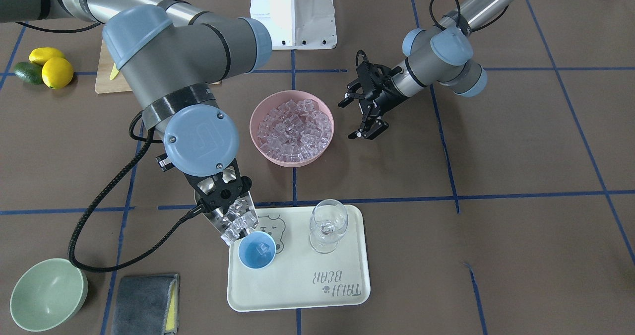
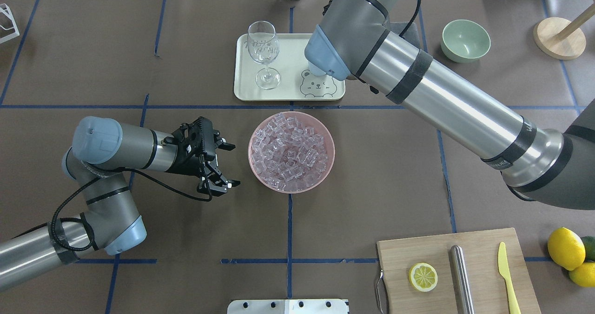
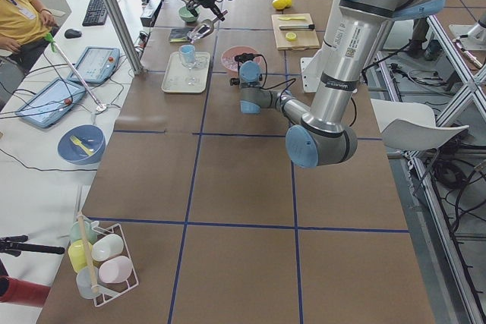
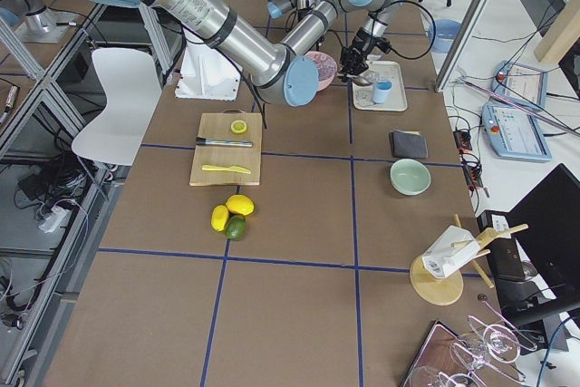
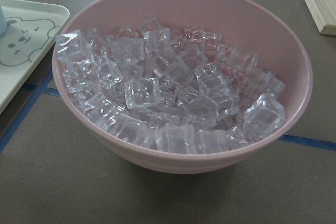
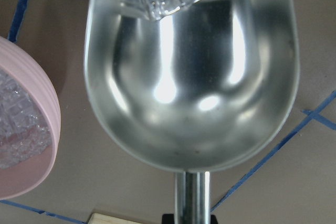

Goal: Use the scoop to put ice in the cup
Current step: 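Tilt the scoop to pour the ice into the light blue cup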

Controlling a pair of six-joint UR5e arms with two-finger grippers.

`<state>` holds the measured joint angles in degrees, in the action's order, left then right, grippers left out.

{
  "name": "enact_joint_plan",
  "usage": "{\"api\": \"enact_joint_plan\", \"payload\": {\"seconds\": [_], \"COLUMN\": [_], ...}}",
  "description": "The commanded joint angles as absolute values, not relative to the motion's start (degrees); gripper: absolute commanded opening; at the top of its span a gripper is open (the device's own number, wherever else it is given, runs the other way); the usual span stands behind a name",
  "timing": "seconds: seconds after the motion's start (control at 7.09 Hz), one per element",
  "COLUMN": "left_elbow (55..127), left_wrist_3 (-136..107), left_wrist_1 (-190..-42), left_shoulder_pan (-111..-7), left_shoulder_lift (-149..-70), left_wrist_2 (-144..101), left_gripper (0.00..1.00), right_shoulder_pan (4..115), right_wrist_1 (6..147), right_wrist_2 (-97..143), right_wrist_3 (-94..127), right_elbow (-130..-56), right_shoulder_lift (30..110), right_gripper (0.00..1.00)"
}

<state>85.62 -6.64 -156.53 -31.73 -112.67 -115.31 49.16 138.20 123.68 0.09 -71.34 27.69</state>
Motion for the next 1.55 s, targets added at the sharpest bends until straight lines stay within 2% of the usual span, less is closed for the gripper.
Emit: {"api": "enact_joint_plan", "payload": {"seconds": [0.0,1.13,1.41], "left_elbow": [85.9,86.0,86.1], "left_wrist_3": [-6.7,-6.7,-6.8], "left_wrist_1": [-156.6,-156.6,-156.5], "left_shoulder_pan": [-31.7,-31.7,-32.3], "left_shoulder_lift": [-112.6,-112.5,-112.4], "left_wrist_2": [-115.3,-115.3,-115.6], "left_gripper": [1.0,1.0,1.0], "right_shoulder_pan": [49.2,49.2,49.3], "right_wrist_1": [140.8,141.3,140.7], "right_wrist_2": [123.0,121.3,121.7], "right_wrist_3": [-1.0,-4.6,-0.4], "right_elbow": [-70.8,-70.8,-79.7], "right_shoulder_lift": [26.5,26.3,31.9], "right_gripper": [0.0,0.0,0.0]}}
